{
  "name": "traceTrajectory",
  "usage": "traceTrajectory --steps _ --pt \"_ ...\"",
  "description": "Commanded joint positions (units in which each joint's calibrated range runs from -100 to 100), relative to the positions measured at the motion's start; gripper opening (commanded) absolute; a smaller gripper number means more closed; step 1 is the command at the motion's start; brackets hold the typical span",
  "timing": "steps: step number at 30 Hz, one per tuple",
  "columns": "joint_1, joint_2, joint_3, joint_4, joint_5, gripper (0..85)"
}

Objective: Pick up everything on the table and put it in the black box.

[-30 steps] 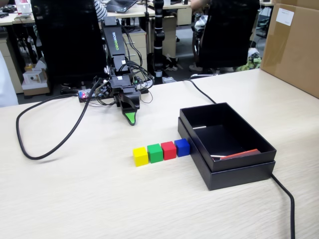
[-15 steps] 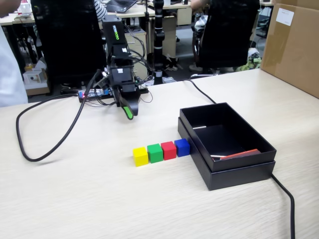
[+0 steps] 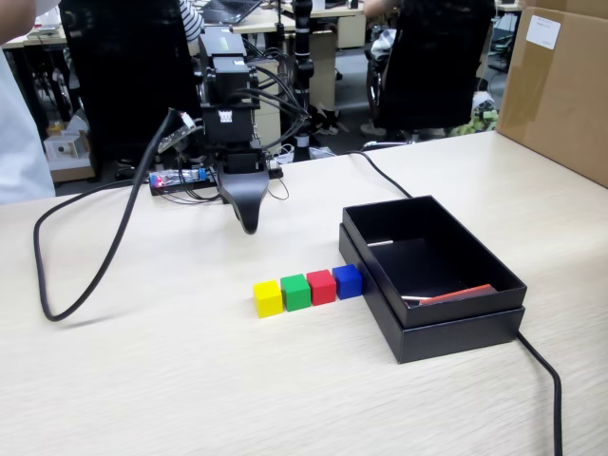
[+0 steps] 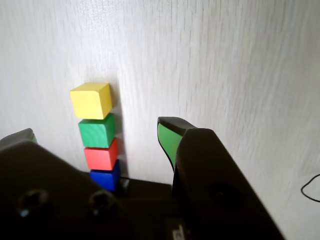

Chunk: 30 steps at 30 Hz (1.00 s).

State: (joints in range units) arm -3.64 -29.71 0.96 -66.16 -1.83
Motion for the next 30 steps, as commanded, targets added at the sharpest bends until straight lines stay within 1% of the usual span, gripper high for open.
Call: traceTrajectory --steps 1,4,6,16,28,30 --pt "-0.05 8.08 11.92 -4.2 -0.34 47.2" --pt "0.05 15.31 18.35 -4.64 -0.34 46.9" --pt "0.05 19.44 21.62 -4.98 -0.54 44.5" --pt "-0.1 36.31 29.59 -6.28 -0.54 44.7" --pt "0.2 46.4 33.49 -6.36 -0.05 44.3" --pt "0.2 46.86 33.58 -6.45 0.15 40.7"
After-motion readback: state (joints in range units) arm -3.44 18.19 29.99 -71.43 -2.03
